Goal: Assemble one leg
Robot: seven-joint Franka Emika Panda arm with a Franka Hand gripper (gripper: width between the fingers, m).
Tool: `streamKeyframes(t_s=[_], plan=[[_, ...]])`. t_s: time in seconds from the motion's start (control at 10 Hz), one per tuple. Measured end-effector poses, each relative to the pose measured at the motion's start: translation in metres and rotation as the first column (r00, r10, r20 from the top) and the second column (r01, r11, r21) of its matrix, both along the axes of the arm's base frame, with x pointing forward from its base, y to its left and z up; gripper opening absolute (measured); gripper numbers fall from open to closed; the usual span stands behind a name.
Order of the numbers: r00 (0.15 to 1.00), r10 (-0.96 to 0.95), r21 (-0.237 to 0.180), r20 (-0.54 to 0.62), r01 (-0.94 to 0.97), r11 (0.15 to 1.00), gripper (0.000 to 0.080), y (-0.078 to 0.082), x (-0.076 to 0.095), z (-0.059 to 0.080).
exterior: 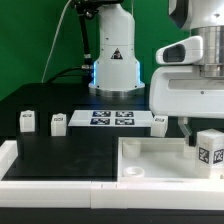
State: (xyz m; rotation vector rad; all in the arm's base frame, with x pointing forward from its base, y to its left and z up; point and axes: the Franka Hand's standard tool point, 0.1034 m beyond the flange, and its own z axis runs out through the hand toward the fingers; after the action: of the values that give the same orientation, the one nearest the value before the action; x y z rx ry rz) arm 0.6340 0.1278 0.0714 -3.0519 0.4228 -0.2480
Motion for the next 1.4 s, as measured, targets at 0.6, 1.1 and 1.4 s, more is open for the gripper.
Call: streamKeyframes(t_s=[0.6, 1.1, 1.4], plan=[[0.861, 0.508, -0.129, -0.022, -0.506, 0.853, 0.0648, -0.0042, 0.0024, 0.0042], [0.877, 0.479, -0.127, -0.022, -0.478, 0.869, 0.0335, -0.0058, 0.0022, 0.0027], [0.996, 0.085, -0.046, 0.004, -0.084, 0.995, 0.0291, -0.0070, 0.0023, 0.0018]])
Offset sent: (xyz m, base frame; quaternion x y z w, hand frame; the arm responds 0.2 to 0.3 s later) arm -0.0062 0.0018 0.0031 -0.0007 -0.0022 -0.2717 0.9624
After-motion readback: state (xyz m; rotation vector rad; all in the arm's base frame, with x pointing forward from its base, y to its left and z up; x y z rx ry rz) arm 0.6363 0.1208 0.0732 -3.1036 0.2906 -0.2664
